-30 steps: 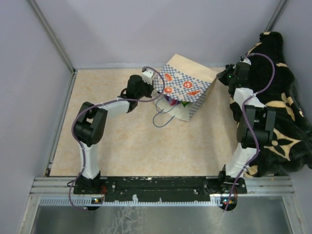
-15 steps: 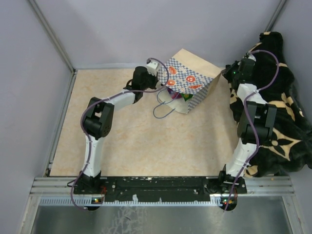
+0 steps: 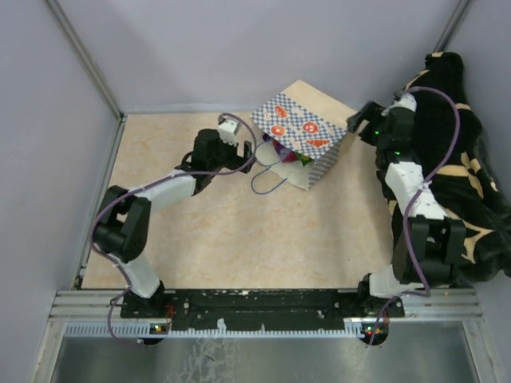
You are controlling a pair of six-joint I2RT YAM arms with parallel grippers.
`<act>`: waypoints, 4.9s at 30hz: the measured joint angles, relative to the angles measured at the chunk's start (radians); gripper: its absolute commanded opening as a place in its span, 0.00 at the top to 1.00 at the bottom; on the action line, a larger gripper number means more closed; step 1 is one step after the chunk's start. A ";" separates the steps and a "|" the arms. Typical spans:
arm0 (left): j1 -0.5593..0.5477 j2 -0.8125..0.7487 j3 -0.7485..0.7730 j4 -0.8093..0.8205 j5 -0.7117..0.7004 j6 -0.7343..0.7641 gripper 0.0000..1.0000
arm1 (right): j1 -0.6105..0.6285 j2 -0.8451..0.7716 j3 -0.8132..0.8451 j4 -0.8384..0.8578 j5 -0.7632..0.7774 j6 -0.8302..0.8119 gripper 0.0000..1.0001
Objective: Take the snacks out of the paper bag
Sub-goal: Adjust the paper bag at the center of the board, then take out the snack from the paper bag.
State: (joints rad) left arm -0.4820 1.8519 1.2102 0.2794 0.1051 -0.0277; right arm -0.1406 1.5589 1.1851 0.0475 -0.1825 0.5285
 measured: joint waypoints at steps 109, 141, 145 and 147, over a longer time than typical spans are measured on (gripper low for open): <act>-0.093 0.241 -0.112 0.619 0.193 -1.061 0.26 | 0.632 0.072 0.291 -0.235 0.058 -0.467 0.78; -0.218 0.443 0.252 0.298 -0.084 -1.072 0.38 | 0.592 -0.072 0.183 -0.187 0.051 -0.404 0.78; -0.219 0.467 0.304 0.276 -0.104 -1.069 0.40 | 0.583 -0.084 0.174 -0.185 0.048 -0.401 0.78; -0.220 0.480 0.332 0.265 -0.110 -1.065 0.42 | 0.581 -0.092 0.166 -0.181 0.046 -0.396 0.78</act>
State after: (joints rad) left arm -0.7017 2.3322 1.5417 0.5446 -0.0048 -1.0931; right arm 0.4400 1.4670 1.3510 -0.1337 -0.1364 0.1322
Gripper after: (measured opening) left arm 0.608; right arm 0.222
